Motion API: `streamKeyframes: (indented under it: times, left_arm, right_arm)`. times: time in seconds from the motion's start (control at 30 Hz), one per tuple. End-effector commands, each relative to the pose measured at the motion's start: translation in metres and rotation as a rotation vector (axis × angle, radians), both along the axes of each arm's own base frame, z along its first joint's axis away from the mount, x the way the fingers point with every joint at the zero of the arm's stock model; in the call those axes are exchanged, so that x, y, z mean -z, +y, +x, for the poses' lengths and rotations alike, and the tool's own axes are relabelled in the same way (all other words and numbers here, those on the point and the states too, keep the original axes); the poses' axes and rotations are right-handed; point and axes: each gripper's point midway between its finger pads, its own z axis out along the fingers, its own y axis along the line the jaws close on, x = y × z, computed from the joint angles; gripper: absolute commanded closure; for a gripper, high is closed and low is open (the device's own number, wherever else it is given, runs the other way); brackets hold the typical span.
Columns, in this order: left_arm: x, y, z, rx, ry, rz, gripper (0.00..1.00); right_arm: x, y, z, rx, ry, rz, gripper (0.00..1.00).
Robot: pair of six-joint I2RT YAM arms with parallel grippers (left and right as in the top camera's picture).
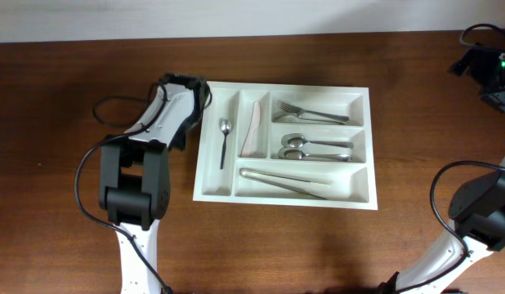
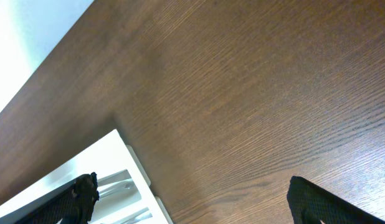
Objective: Pack container
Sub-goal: 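Carry the spoon with the left gripper into the far-left compartment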
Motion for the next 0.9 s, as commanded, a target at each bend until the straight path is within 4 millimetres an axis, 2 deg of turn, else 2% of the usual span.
streamKeyframes:
  times: [0.0, 0.07, 0.1, 0.17, 0.2, 0.3, 0.37, 0.47, 0.6, 0.73, 0.8, 0.87]
  left_arm:
    - [-0.047, -0.009, 0.031, 0.006, -0.194, 0.022, 0.98]
    - [-0.071, -0.020, 0.043, 0.032, -0.270, -0.003, 0.98]
    - [-0.089, -0.032, 0.052, 0.077, -0.317, -0.028, 0.98]
    - [-0.110, -0.052, 0.062, 0.146, -0.370, -0.071, 0.98]
    - [-0.117, -0.062, 0.065, 0.180, -0.389, -0.098, 0.98]
    - [-0.128, -0.113, 0.075, 0.364, -0.399, -0.246, 0.98]
    - [-0.127, -0.151, 0.076, 0.511, -0.364, -0.338, 0.98]
    - [-0.121, -0.197, 0.067, 0.720, -0.282, -0.420, 0.98]
    - [-0.109, -0.249, 0.047, 1.021, -0.129, -0.496, 0.98]
    - [-0.090, -0.277, 0.026, 1.249, 0.032, -0.569, 0.98]
    - [-0.082, -0.281, 0.014, 1.327, 0.114, -0.607, 0.98]
    - [-0.076, -0.273, 0.007, 1.326, 0.175, -0.607, 0.98]
  right_arm:
    - [0.000, -0.001, -0.001, 0.010, 0.000, 0.008, 0.01]
    - [0.000, -0.001, -0.001, 0.010, 0.000, 0.008, 0.01]
    - [0.000, -0.001, -0.001, 0.010, 0.000, 0.008, 0.01]
    - [0.000, -0.001, -0.001, 0.010, 0.000, 0.008, 0.01]
    - [0.000, -0.001, -0.001, 0.010, 0.000, 0.008, 0.01]
    - [0.000, -0.001, -0.001, 0.010, 0.000, 0.008, 0.01]
    - [0.000, -0.001, -0.001, 0.010, 0.000, 0.008, 0.01]
    - [0.000, -0.001, -0.001, 0.010, 0.000, 0.008, 0.01]
    - [0.000, -0.001, -0.001, 0.010, 0.000, 0.008, 0.01]
    - [0.000, -0.001, -0.001, 0.010, 0.000, 0.008, 0.01]
    - [0.000, -0.001, -0.001, 0.010, 0.000, 0.008, 0.01]
    - [0.000, -0.001, -0.001, 0.010, 0.000, 0.008, 0.01]
